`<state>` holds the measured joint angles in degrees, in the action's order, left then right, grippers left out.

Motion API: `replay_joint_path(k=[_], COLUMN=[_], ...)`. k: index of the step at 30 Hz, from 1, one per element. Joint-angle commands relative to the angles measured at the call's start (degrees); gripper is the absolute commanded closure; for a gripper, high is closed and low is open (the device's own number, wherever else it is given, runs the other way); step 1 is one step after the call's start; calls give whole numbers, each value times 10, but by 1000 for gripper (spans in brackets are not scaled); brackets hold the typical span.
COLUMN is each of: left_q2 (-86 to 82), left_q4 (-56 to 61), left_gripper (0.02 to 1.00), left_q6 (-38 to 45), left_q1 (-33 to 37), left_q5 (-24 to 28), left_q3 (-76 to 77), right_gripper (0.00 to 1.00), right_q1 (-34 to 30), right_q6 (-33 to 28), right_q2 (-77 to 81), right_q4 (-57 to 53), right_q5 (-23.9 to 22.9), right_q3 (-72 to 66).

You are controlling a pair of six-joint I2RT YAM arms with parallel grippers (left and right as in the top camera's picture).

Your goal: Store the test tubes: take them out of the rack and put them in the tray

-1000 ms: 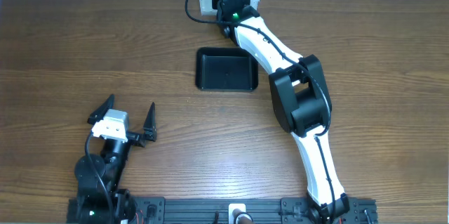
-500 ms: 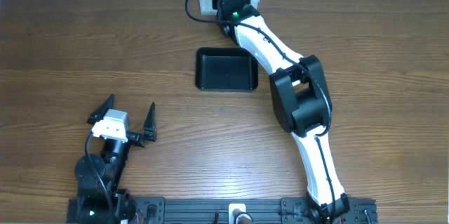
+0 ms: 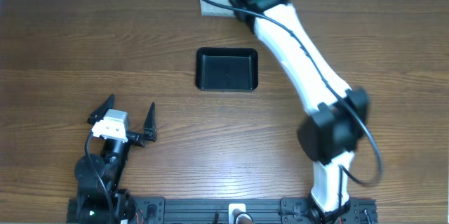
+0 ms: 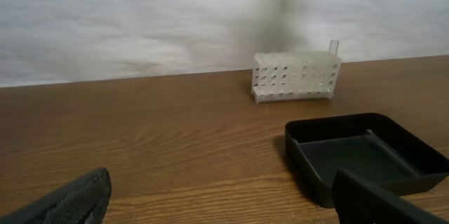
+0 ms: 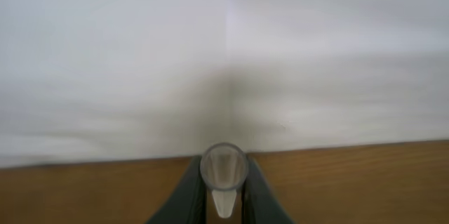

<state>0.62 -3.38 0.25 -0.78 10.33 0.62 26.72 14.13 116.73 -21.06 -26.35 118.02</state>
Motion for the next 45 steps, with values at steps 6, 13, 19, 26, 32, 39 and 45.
replay_joint_path(k=[6, 13, 19, 26, 32, 39, 45], left_q2=[-2, -2, -2, -2, -2, -2, -2], left_q4=[-1, -1, -1, -1, -1, -1, -1], left_gripper=[18, 20, 18, 18, 20, 18, 18], left_q6=[6, 6, 6, 6, 6, 6, 6], left_q1=[3, 3, 3, 3, 3, 3, 3], left_q5=[6, 6, 5, 6, 6, 5, 6], left_q3=[-3, -3, -3, -3, -3, -3, -3], right_gripper=[956, 989, 991, 989, 939, 895, 814], right_q1=[10, 11, 14, 15, 17, 16, 16], right_q6=[65, 41, 41, 47, 48, 61, 63], right_q2=[-23, 53, 110, 139, 146, 146, 147], right_q4=[-251, -277, -306, -319, -329, -319, -305], right_q5=[252, 396, 401, 400, 400, 399, 398], right_q3=[2, -46, -47, -47, -66, -90, -91])
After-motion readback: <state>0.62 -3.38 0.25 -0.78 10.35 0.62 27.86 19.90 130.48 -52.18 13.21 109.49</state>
